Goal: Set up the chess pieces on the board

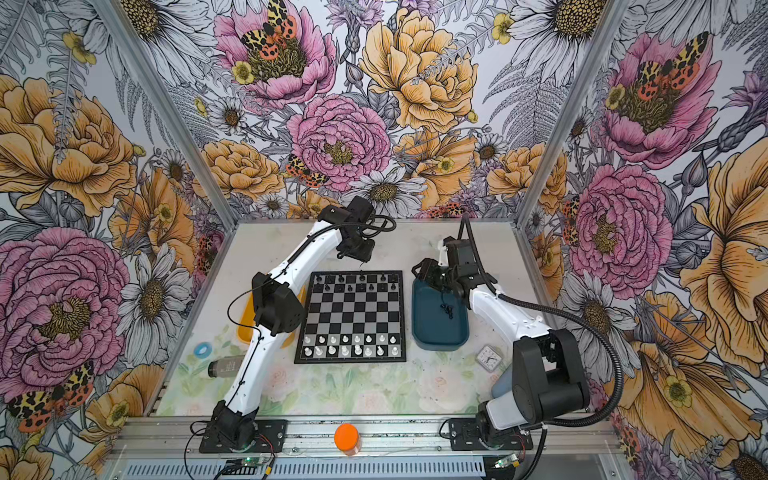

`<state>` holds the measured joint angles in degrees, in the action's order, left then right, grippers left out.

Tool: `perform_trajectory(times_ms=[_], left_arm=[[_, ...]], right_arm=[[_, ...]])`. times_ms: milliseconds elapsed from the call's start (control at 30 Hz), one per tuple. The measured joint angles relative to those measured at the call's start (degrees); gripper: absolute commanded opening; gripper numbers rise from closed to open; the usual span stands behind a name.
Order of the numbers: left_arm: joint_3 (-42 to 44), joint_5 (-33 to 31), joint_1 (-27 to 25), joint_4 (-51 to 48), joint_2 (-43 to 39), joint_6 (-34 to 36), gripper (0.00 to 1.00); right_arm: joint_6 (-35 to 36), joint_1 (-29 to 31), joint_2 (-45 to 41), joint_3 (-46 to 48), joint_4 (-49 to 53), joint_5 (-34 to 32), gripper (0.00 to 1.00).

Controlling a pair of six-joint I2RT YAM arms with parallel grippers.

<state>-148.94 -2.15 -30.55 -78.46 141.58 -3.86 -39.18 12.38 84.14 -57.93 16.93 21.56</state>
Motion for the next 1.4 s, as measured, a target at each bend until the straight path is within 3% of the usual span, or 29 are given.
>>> perform_trajectory(times_ms=[133, 300, 467, 667, 900, 1000, 1067, 1267, 1400], left_arm=[[-1.0, -0.6, 0.4, -0.3, -2.0, 0.5, 0.51], [-9.2, -1.0, 0.9, 0.8, -2.7, 1.3, 0.51], [-13.4, 2.3, 2.6, 5.3, -6.0, 0.6, 0.51], [-13.5, 6.8, 3.8, 12.4, -10.8, -1.2, 0.51], [-12.0, 12.3, 4.9, 21.4, -14.8, -4.9, 0.52], [-4.2, 13.4, 6.0, 28.3, -19.7, -6.6, 0.52], [6.6, 13.6, 6.5, 35.2, -25.7, -7.5, 0.52], [51.9, 13.5, 9.2, 70.6, -48.9, -13.8, 0.56], [61.0, 12.6, 10.8, 79.5, -54.0, -14.8, 0.56]], right_arm=[[5.9, 0.0, 0.0, -5.5, 8.2, -3.4, 0.56], [13.6, 0.0, 0.1, -12.3, 17.4, -7.6, 0.58], [19.1, 0.0, 3.4, -14.7, 22.5, -12.1, 0.58], [22.2, 0.2, 10.2, -14.7, 26.4, -13.8, 0.58], [23.9, 2.1, 11.2, -14.7, 27.8, -14.4, 0.59], [24.3, 2.7, 11.4, -14.7, 28.3, -14.5, 0.59], [24.8, 3.0, 11.7, -14.8, 28.7, -14.6, 0.59], [26.7, 3.2, 14.2, -15.3, 30.7, -16.5, 0.60], [28.4, 3.2, 15.5, -15.8, 32.4, -19.2, 0.60]])
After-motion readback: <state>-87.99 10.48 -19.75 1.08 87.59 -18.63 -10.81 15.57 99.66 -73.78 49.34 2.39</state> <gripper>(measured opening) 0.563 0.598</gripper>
